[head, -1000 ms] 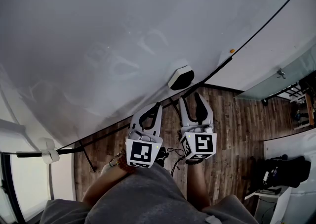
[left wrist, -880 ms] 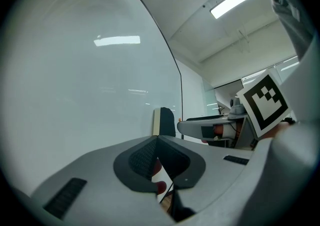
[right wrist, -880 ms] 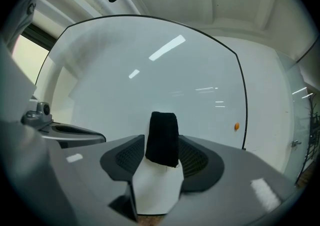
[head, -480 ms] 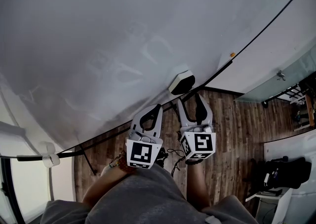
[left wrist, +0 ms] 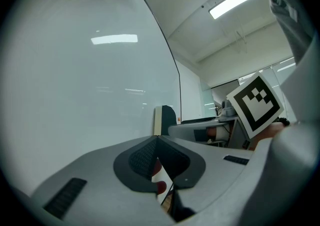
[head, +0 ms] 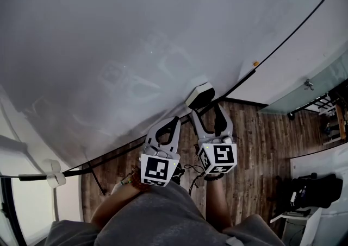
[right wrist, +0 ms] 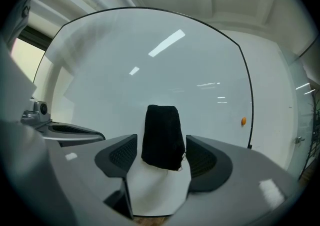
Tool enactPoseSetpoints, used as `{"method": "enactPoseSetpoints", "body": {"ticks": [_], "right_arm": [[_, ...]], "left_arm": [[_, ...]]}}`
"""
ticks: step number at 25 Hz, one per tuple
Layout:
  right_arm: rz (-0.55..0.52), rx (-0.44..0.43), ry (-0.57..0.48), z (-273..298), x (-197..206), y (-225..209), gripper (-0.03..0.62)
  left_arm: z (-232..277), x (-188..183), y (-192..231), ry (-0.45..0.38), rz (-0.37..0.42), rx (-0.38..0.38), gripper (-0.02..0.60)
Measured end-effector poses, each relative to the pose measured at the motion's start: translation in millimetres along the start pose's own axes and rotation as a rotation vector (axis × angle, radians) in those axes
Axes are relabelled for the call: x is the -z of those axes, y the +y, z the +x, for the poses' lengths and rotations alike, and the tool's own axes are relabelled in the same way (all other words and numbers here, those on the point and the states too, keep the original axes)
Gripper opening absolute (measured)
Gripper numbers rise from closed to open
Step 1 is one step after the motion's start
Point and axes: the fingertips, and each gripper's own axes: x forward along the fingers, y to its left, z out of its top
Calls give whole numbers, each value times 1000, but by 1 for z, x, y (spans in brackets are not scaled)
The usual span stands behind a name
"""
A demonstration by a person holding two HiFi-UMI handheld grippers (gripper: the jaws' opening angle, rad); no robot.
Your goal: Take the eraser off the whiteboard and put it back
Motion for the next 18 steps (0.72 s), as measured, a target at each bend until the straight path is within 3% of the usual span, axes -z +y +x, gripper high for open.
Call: {"method": "enactPoseSetpoints", "body": {"ticks": [18], "right_arm": [[33,-19,-14,14,0,-1,316]], "left_arm": [[-2,-8,-3,-8,1,14,6]]}}
